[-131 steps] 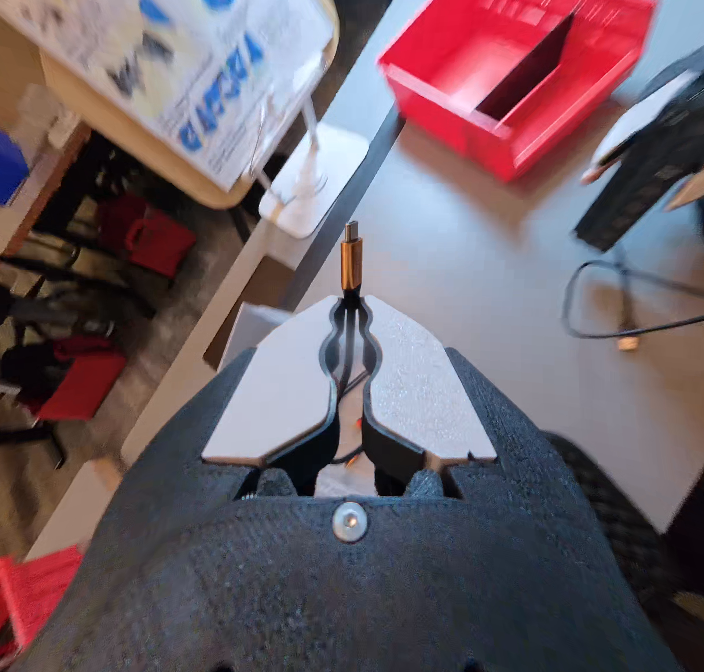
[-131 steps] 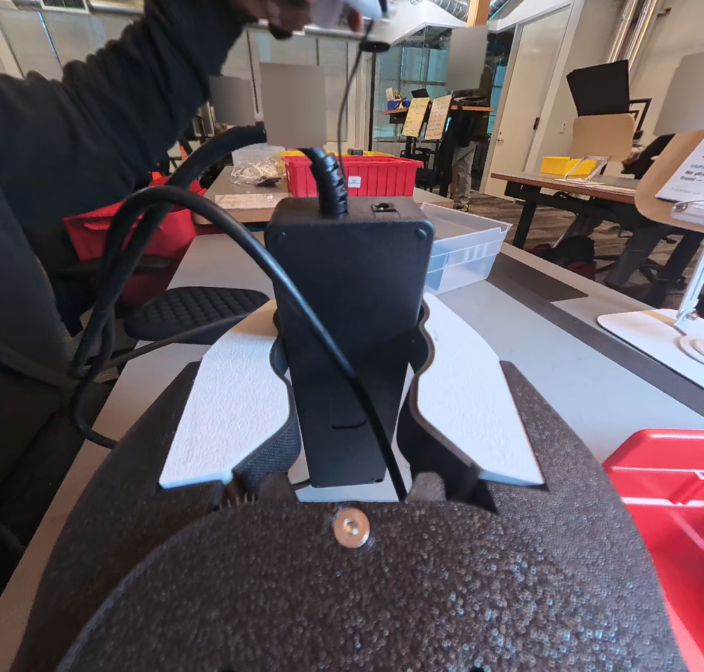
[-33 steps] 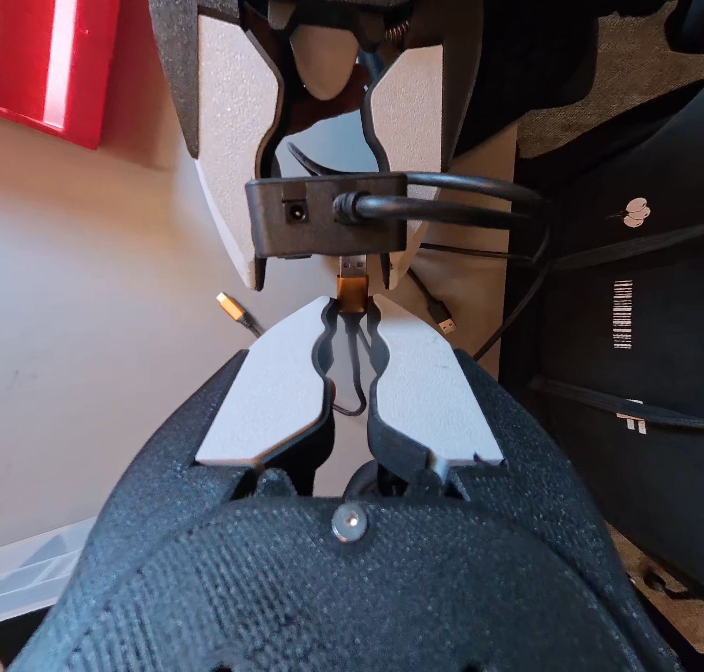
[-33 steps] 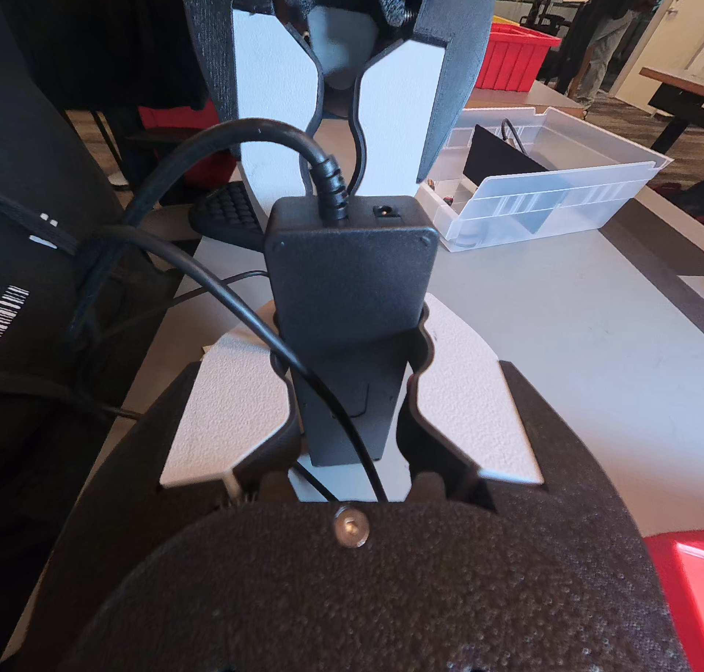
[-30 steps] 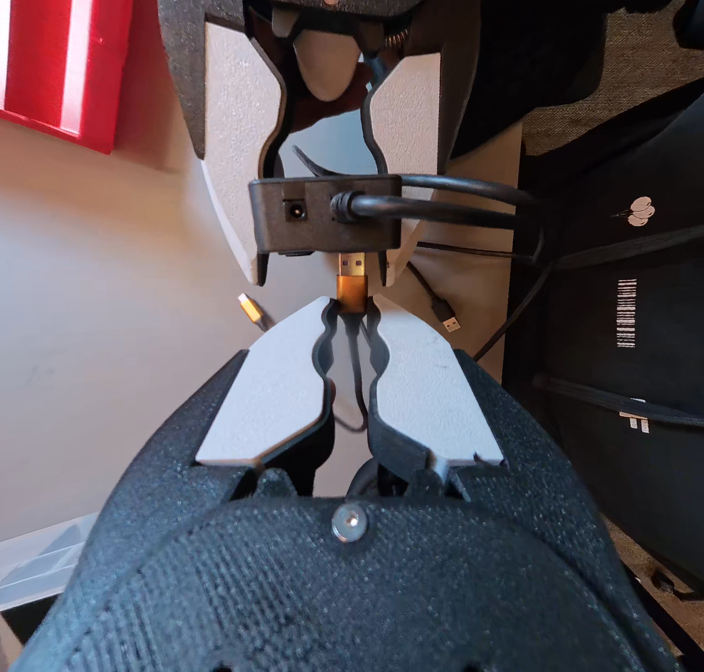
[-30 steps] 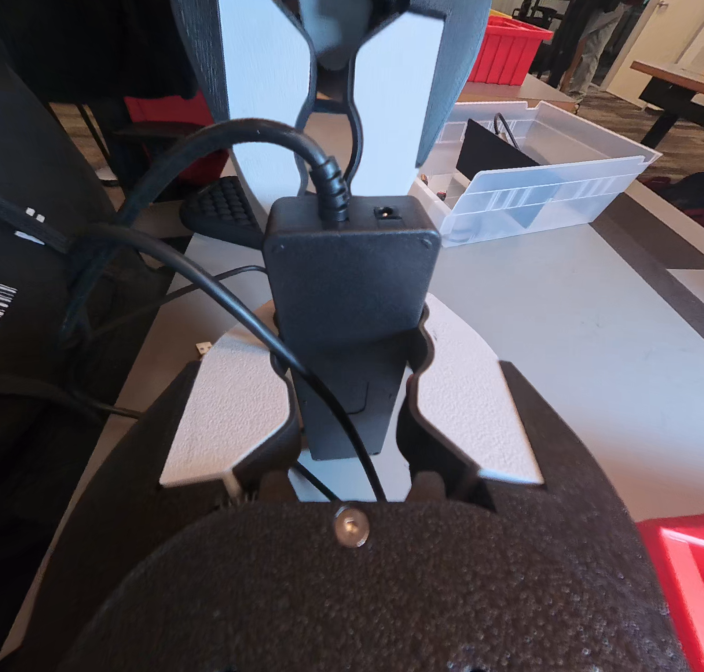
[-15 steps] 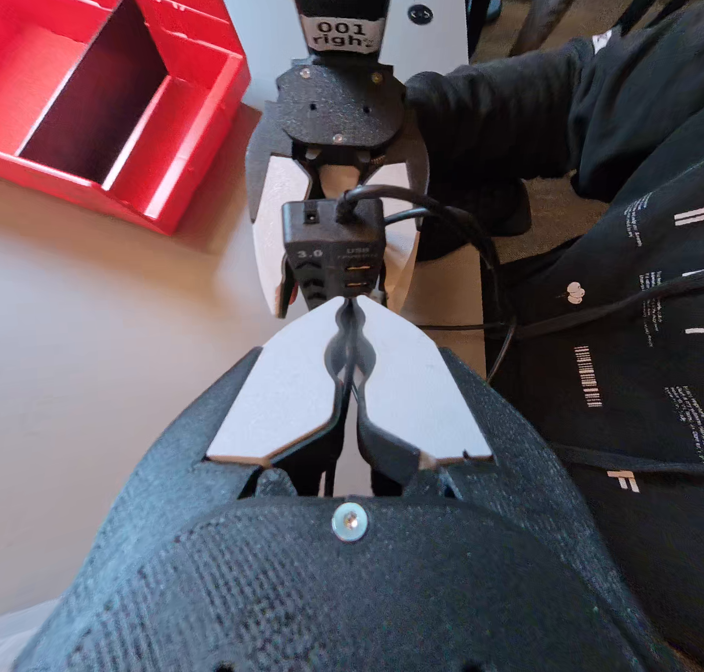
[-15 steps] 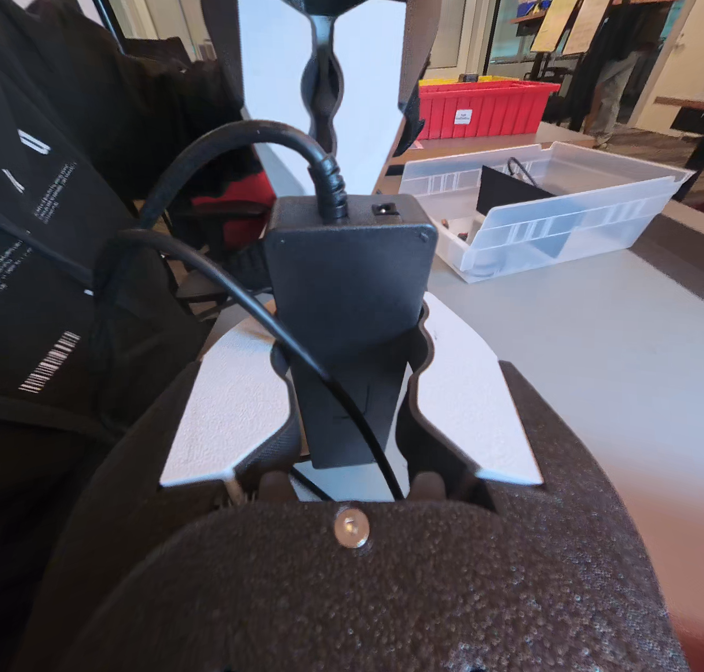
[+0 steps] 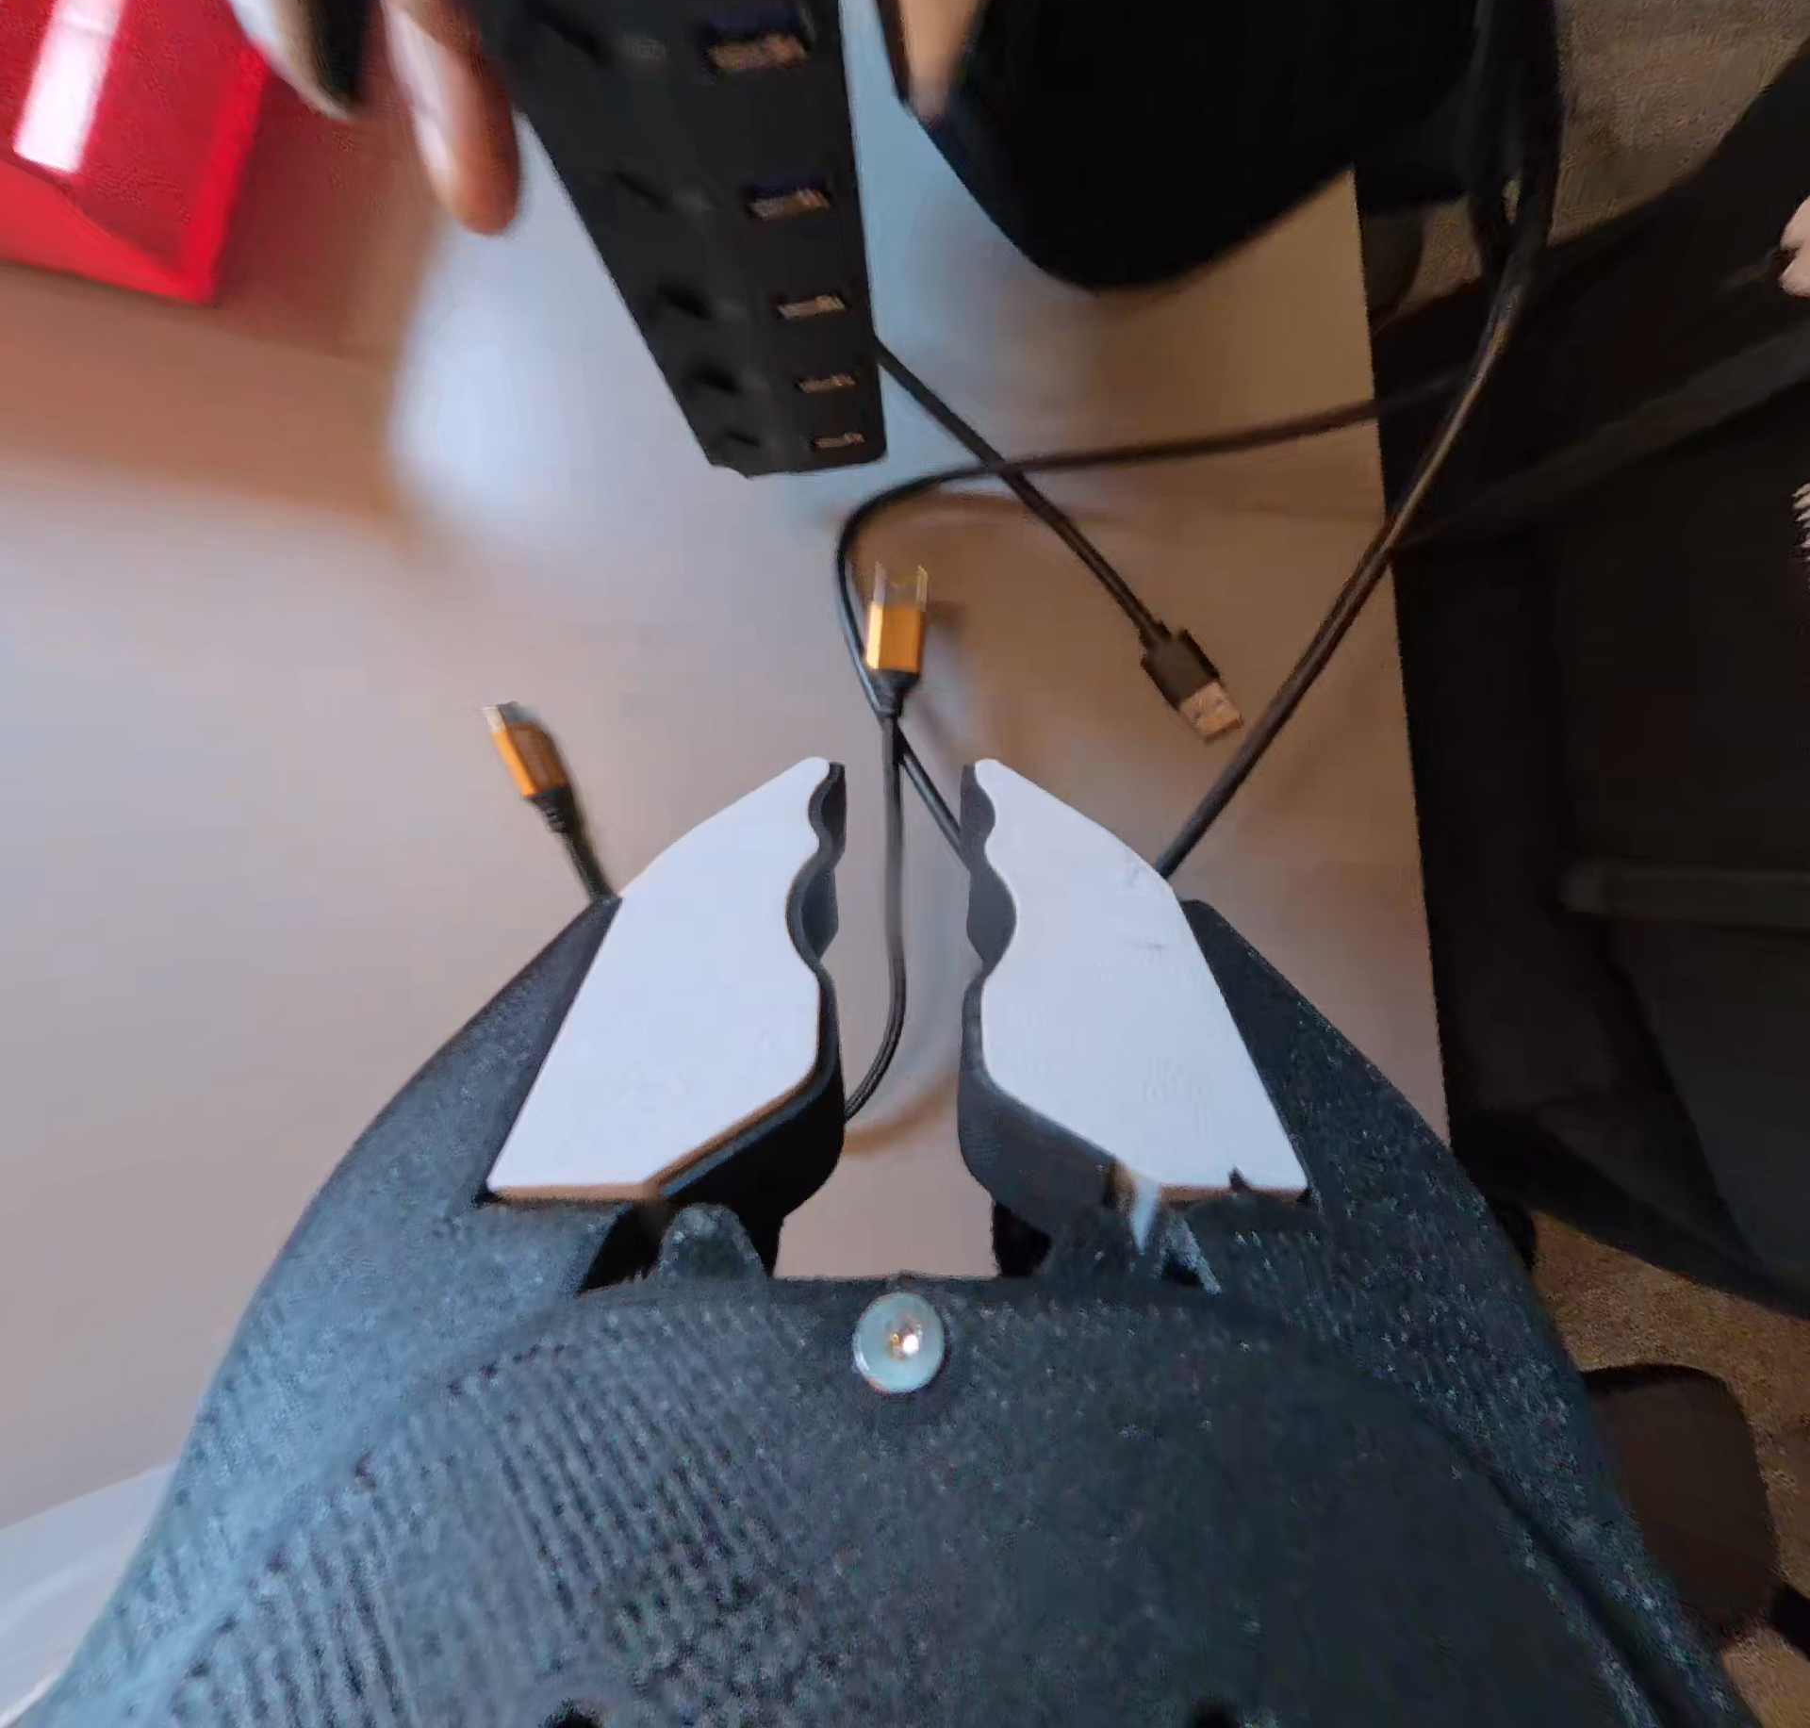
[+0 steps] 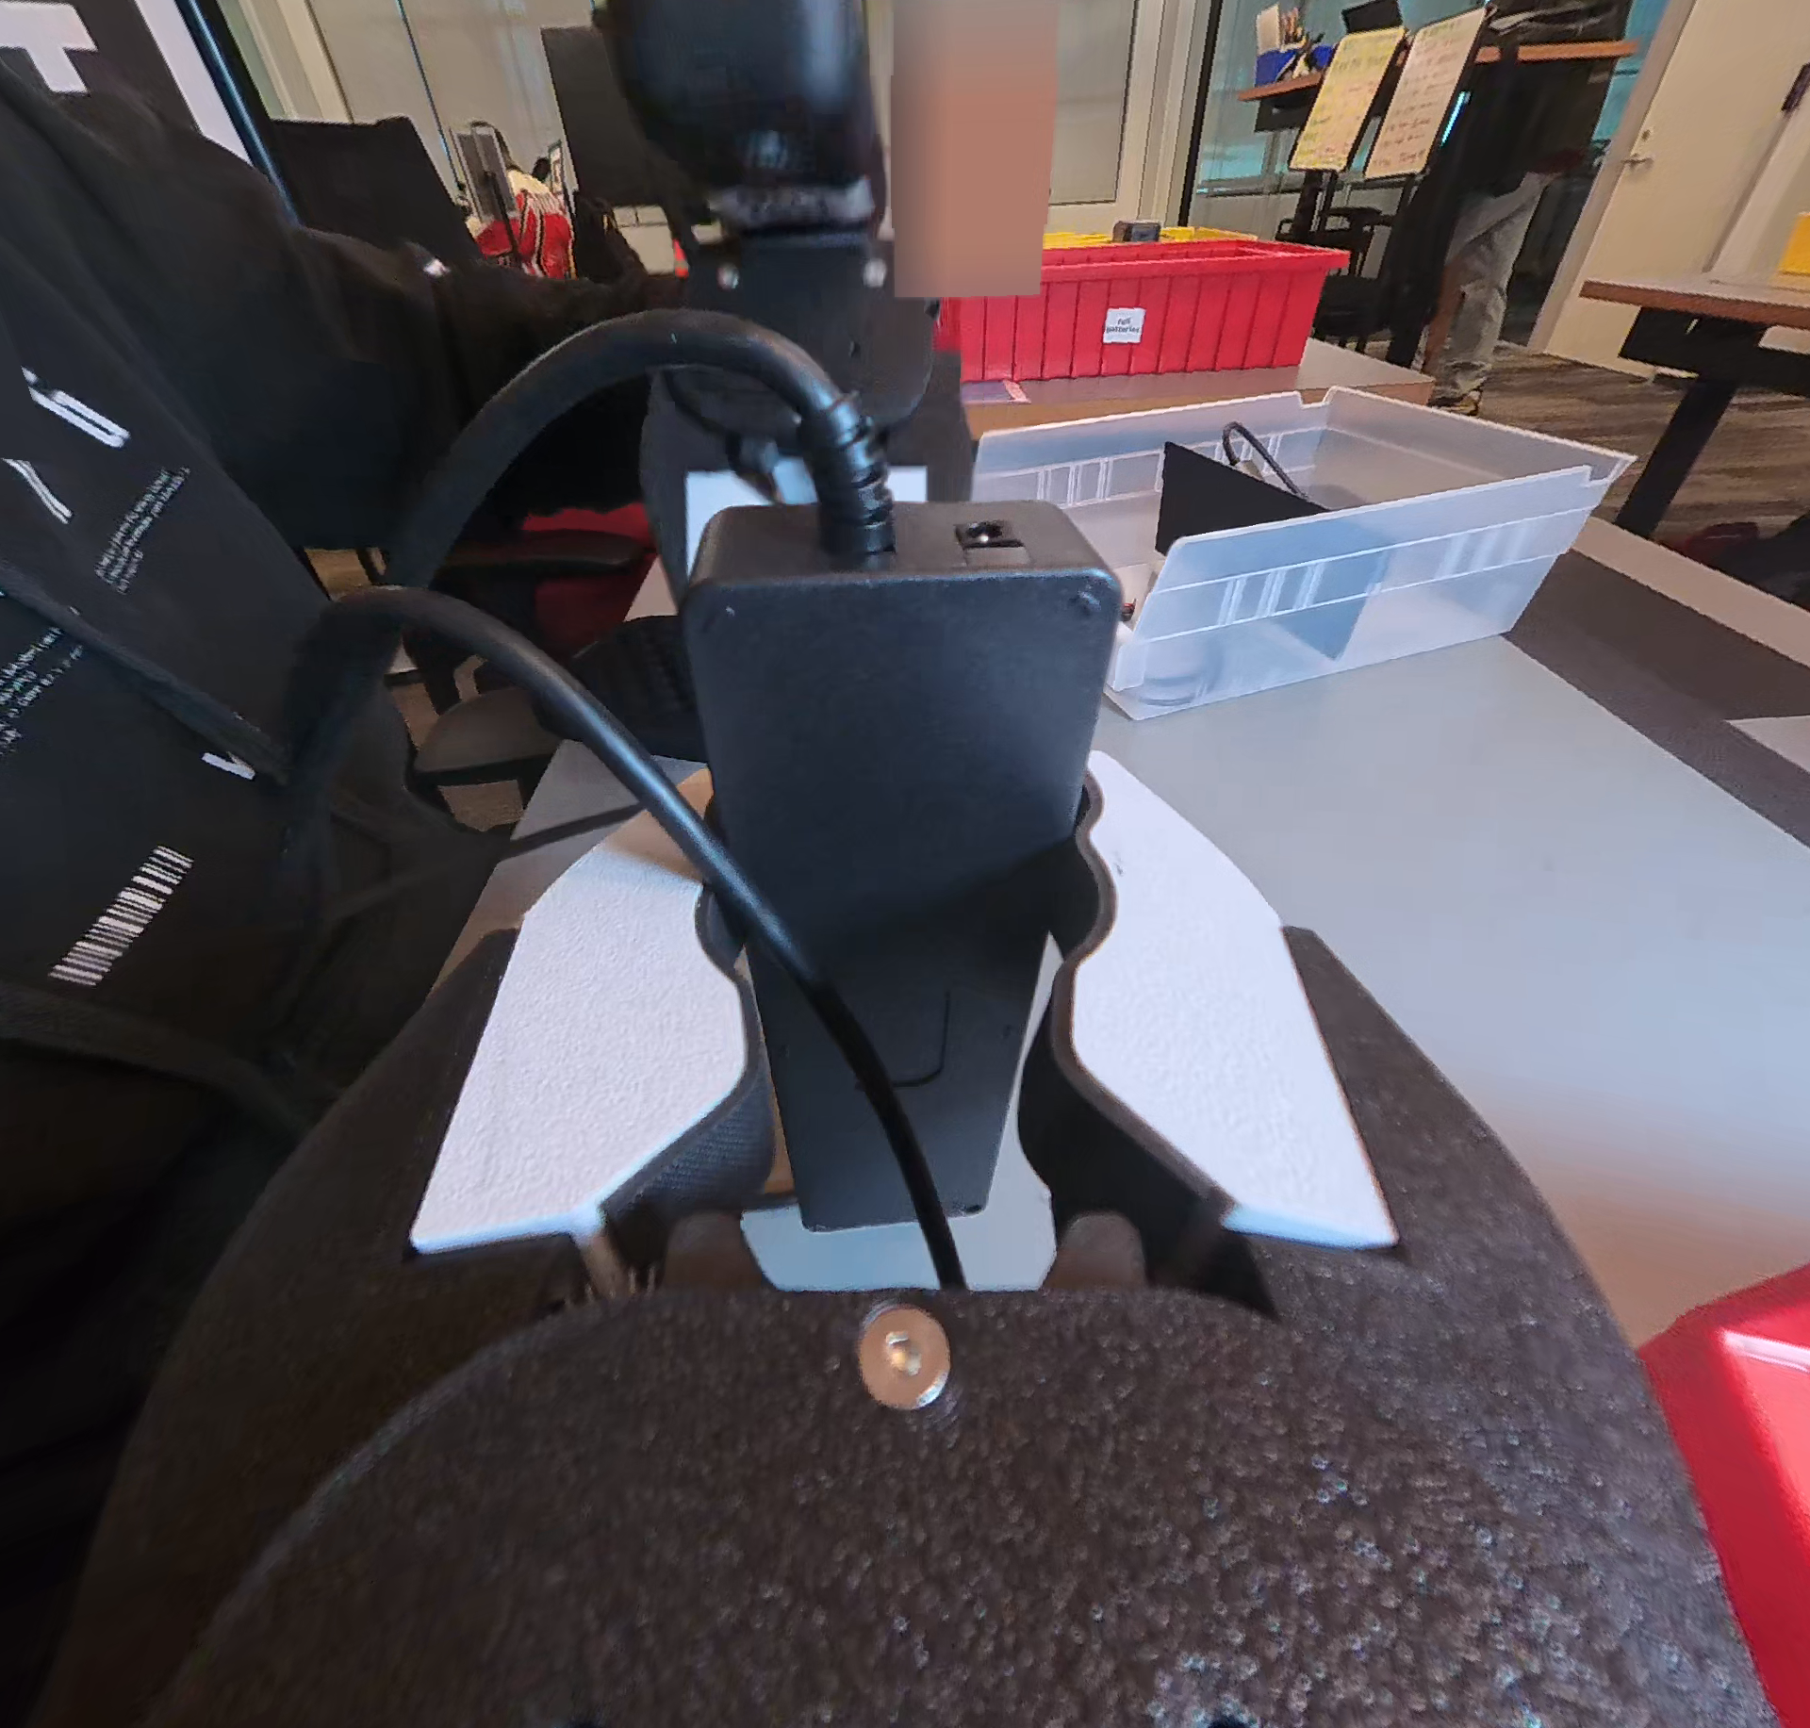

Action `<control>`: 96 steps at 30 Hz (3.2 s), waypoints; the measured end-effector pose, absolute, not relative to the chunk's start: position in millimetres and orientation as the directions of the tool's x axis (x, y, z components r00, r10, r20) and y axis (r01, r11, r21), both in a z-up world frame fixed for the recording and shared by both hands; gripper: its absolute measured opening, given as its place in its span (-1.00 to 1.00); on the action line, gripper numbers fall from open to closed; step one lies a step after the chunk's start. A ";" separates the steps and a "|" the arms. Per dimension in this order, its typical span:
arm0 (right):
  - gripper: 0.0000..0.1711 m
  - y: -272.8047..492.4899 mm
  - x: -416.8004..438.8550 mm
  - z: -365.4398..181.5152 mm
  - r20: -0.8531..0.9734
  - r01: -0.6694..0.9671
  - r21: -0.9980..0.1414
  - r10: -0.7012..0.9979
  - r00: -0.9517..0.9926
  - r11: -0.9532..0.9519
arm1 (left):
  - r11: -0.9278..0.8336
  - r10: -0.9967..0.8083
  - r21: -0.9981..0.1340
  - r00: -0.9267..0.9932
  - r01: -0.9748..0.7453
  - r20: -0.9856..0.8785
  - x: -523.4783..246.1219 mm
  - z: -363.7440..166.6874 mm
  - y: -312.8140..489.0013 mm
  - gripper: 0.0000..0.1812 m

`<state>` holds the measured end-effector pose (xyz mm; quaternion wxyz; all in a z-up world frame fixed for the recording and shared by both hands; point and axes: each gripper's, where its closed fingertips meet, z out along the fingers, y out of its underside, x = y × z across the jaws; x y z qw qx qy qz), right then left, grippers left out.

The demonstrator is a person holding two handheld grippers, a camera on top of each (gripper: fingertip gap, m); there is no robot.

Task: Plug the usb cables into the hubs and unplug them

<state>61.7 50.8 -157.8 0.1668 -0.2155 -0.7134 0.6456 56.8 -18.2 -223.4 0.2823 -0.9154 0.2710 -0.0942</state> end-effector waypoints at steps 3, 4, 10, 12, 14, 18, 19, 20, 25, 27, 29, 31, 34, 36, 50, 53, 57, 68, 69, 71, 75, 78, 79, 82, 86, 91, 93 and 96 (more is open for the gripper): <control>-0.28 50.1 61.0 -160.4 -0.046 0.098 -0.992 0.518 -0.854 0.074 | -0.677 -0.586 -0.531 0.810 -0.509 -0.029 64.3 -244.7 -15.7 -0.73; -0.28 49.5 60.7 -161.2 -0.048 0.100 -0.992 0.516 -0.856 0.074 | -0.682 -0.587 -0.510 0.808 -0.525 -0.048 62.5 -250.8 -12.1 -0.70; -0.28 49.1 61.0 -164.0 -0.040 0.101 -0.991 0.522 -0.852 0.089 | -0.717 -0.590 -0.475 0.807 -0.510 0.024 64.8 -274.5 8.5 -0.83; -0.28 50.7 61.0 -163.6 -0.037 0.098 -0.991 0.525 -0.850 0.089 | -0.728 -0.596 -0.422 0.803 -0.540 0.000 61.5 -286.7 9.6 -0.89; -0.28 53.2 61.2 -164.0 -0.034 0.097 -0.991 0.529 -0.848 0.092 | -0.705 -0.582 -0.425 0.806 -0.567 -0.109 50.3 -283.0 17.7 -0.92; -0.28 57.5 61.4 -163.9 -0.032 0.094 -0.992 0.531 -0.847 0.090 | -0.704 -0.503 -0.556 0.863 -0.442 -0.050 40.1 -231.1 17.9 -0.93; -0.28 57.6 61.4 -164.1 -0.031 0.093 -0.992 0.530 -0.848 0.091 | -0.700 -0.485 -0.577 0.873 -0.420 -0.048 35.3 -220.2 16.5 -0.93; -0.28 57.0 61.7 -164.8 -0.028 0.092 -0.991 0.527 -0.849 0.095 | -0.702 -0.469 -0.596 0.883 -0.389 -0.024 33.3 -210.6 14.4 -0.92; -0.28 49.2 65.6 -166.0 -0.014 0.082 -0.990 0.505 -0.863 0.112 | -0.711 -0.471 -0.666 0.856 -0.226 0.213 48.8 -176.6 0.5 -0.92; -0.28 46.5 66.6 -166.8 -0.012 0.082 -0.990 0.498 -0.867 0.119 | -0.712 -0.447 -0.692 0.837 -0.120 0.316 51.1 -165.4 1.0 -0.92; -0.28 44.4 67.2 -167.7 -0.015 0.085 -0.989 0.492 -0.871 0.122 | -0.656 -0.472 -0.754 0.772 0.014 0.426 56.7 -146.0 3.1 -0.92; -0.28 43.0 67.6 -167.9 -0.019 0.088 -0.989 0.487 -0.873 0.120 | -0.561 -0.513 -0.806 0.683 0.192 0.520 56.5 -119.8 5.6 -0.92; -0.28 42.6 67.3 -169.1 -0.028 0.096 -0.988 0.483 -0.875 0.117 | -0.437 -0.531 -0.817 0.625 0.377 0.573 41.5 -100.4 6.8 -0.91; -0.28 42.5 67.4 -171.5 -0.032 0.104 -0.987 0.481 -0.876 0.123 | -0.353 -0.521 -0.823 0.637 0.445 0.567 28.0 -94.2 6.0 -0.91; -0.28 47.4 91.5 -153.6 -0.018 0.061 -0.993 0.385 -0.923 0.100 | 0.204 -0.290 -0.742 0.763 0.639 0.578 -104.4 -55.4 -45.6 -0.92; -0.28 55.5 99.5 -142.4 0.005 0.029 -0.996 0.379 -0.925 0.085 | 0.329 -0.193 -0.729 0.798 0.600 0.570 -142.2 -52.1 -75.1 -0.92; -0.28 67.8 94.6 -134.1 0.034 -0.001 -0.997 0.438 -0.898 0.077 | 0.181 -0.156 -0.841 0.859 0.510 0.487 -130.0 -62.1 -82.5 -0.92; -0.28 46.7 73.4 -143.6 0.031 0.008 -0.997 0.475 -0.879 0.080 | -0.625 -0.334 -0.763 0.940 -0.163 0.073 31.2 -165.9 -4.4 -0.92; -0.28 45.0 71.9 -146.4 0.025 0.019 -0.996 0.477 -0.878 0.087 | -0.647 -0.361 -0.737 0.930 -0.199 0.066 40.9 -170.4 -0.3 -0.92; -0.28 40.9 70.9 -151.1 0.018 0.031 -0.995 0.471 -0.882 0.097 | -0.683 -0.395 -0.690 0.916 -0.239 0.074 56.3 -176.2 7.5 -0.92; -0.28 32.7 72.0 -154.6 0.009 0.038 -0.995 0.446 -0.895 0.095 | -0.725 -0.434 -0.635 0.893 -0.267 0.120 74.2 -179.3 19.3 -0.92; -0.28 33.2 72.2 -155.8 0.003 0.044 -0.995 0.445 -0.896 0.094 | -0.734 -0.444 -0.621 0.886 -0.276 0.131 75.6 -176.3 23.1 -0.93; -0.28 34.2 72.3 -155.7 0.001 0.045 -0.995 0.446 -0.895 0.092 | -0.733 -0.448 -0.624 0.882 -0.270 0.145 77.5 -174.2 23.3 -0.93; -0.28 35.3 71.6 -155.9 -0.005 0.049 -0.995 0.448 -0.894 0.087 | -0.732 -0.457 -0.621 0.878 -0.280 0.142 79.0 -170.5 23.7 -0.93; -0.28 35.0 70.8 -156.5 -0.008 0.052 -0.995 0.451 -0.893 0.086 | -0.732 -0.465 -0.614 0.875 -0.294 0.136 80.1 -168.2 22.6 -0.92; -0.28 36.0 69.1 -156.8 0.000 0.049 -0.994 0.466 -0.885 0.093 | -0.727 -0.469 -0.612 0.876 -0.311 0.111 81.6 -165.5 21.8 -0.92; -0.28 36.9 68.4 -157.6 0.003 0.049 -0.994 0.471 -0.882 0.098 | -0.722 -0.466 -0.620 0.878 -0.307 0.108 81.1 -162.3 22.0 -0.92; -0.28 36.6 67.9 -158.3 0.002 0.050 -0.994 0.473 -0.881 0.097 | -0.721 -0.457 -0.623 0.884 -0.304 0.097 78.0 -159.3 22.8 -0.92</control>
